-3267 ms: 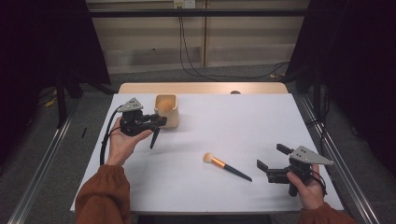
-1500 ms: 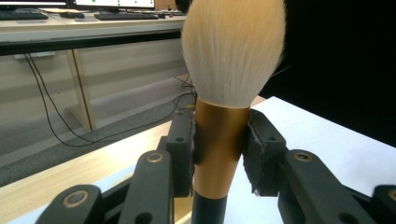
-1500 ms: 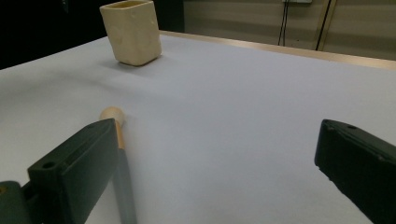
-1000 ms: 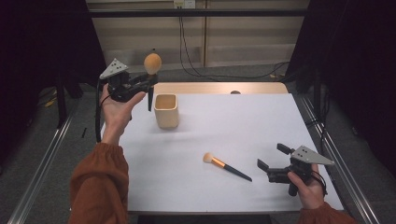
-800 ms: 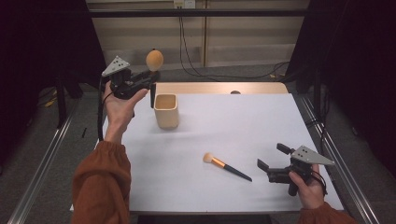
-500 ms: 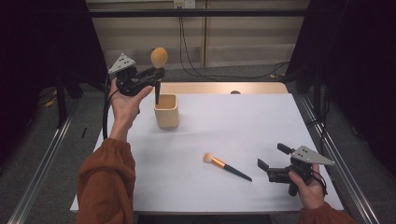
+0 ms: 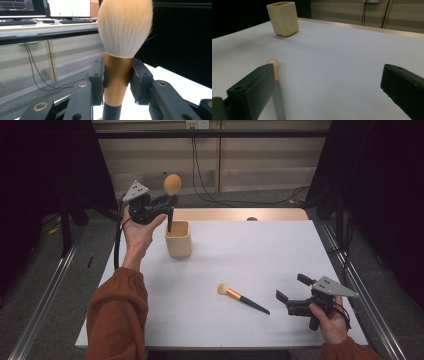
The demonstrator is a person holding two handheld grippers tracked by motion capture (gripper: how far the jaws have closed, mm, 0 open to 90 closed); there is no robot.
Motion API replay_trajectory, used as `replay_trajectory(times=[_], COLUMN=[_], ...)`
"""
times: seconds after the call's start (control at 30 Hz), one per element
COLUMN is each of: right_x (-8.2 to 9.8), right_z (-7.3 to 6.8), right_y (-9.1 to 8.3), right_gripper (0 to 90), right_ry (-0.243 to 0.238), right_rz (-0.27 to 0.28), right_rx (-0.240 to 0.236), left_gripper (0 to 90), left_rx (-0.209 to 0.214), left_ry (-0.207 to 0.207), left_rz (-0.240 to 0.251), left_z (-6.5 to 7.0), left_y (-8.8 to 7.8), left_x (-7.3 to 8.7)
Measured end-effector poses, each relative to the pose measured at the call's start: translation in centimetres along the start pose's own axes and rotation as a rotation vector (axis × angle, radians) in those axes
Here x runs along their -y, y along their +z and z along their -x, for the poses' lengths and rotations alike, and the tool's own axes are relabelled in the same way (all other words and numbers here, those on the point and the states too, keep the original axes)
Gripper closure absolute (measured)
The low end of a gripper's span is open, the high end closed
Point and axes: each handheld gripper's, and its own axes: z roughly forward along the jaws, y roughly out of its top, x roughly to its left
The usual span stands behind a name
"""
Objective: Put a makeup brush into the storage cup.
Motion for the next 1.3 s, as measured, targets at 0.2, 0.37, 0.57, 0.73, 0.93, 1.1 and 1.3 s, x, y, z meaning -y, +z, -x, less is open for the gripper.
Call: replay_trajectory(times=[0.2,0.37,0.57,0.73,0.93,1.1,1.3], right_x=[0.0,0.0,0.0,0.0,0.0,0.0,0.0], right_z=[0.0,0.0,0.0,0.0,0.0,0.0,0.0], right_y=[0.0,0.0,0.0,0.0,0.0,0.0,0.0], right_gripper=[0.0,0.0,0.0,0.0,0.0,0.0,0.0], right_ry=[0.000,-0.002,-0.006,-0.003,-0.003,-0.005,-0.005], right_rz=[0.001,-0.002,-0.005,-0.002,-0.004,-0.004,-0.005], right_rx=[-0.001,-0.001,-0.002,-0.002,-0.003,-0.004,-0.004], left_gripper=[66.4,66.4,66.4,66.4,66.4,66.3,66.3], left_rx=[0.004,0.000,-0.006,-0.007,-0.022,-0.023,-0.021], left_ry=[-0.004,-0.013,-0.018,-0.018,-0.016,-0.027,-0.037], left_rz=[-0.011,-0.025,-0.043,-0.055,-0.067,-0.075,-0.087], left_z=[0.0,-0.2,0.0,-0.3,-0.9,-1.1,-1.1], left_y=[0.5,0.8,1.0,1.3,1.4,1.4,1.5], left_x=[0.5,1.3,2.2,2.8,3.8,4.5,5.0])
